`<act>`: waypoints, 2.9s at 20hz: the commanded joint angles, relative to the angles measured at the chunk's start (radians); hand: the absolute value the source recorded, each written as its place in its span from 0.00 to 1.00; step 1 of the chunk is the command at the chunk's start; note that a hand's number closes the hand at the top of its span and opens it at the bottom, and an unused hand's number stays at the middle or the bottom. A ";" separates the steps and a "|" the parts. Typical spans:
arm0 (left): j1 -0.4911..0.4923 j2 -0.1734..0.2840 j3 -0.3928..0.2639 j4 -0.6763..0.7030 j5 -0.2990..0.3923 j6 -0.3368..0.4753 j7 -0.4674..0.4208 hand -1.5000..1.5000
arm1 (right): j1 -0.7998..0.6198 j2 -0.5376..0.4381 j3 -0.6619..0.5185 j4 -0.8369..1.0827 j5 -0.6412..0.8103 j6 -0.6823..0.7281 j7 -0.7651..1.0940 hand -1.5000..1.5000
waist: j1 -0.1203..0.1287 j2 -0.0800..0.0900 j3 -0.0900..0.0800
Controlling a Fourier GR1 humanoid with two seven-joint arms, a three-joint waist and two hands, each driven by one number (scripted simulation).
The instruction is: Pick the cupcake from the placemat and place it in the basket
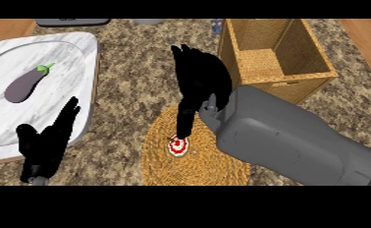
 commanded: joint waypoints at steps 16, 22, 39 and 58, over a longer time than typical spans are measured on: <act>0.085 -0.054 -0.043 0.101 -0.013 -0.017 0.071 0.50 | 0.199 0.076 0.077 -0.006 0.175 -0.075 0.141 0.00 | 0.005 0.014 -0.019; 0.040 -0.080 -0.037 0.138 -0.007 -0.038 0.073 0.50 | 0.219 0.122 0.066 0.065 0.253 -0.115 0.087 0.00 | 0.011 0.022 -0.020; 0.044 -0.082 -0.018 0.096 -0.031 -0.042 0.111 0.50 | 0.312 0.222 0.055 0.234 0.307 -0.081 0.031 0.00 | 0.032 0.024 -0.019; 0.079 -0.105 -0.018 0.054 -0.075 -0.035 0.124 0.50 | 0.361 0.236 0.102 0.278 0.473 -0.037 -0.061 1.00 | 0.034 0.020 -0.018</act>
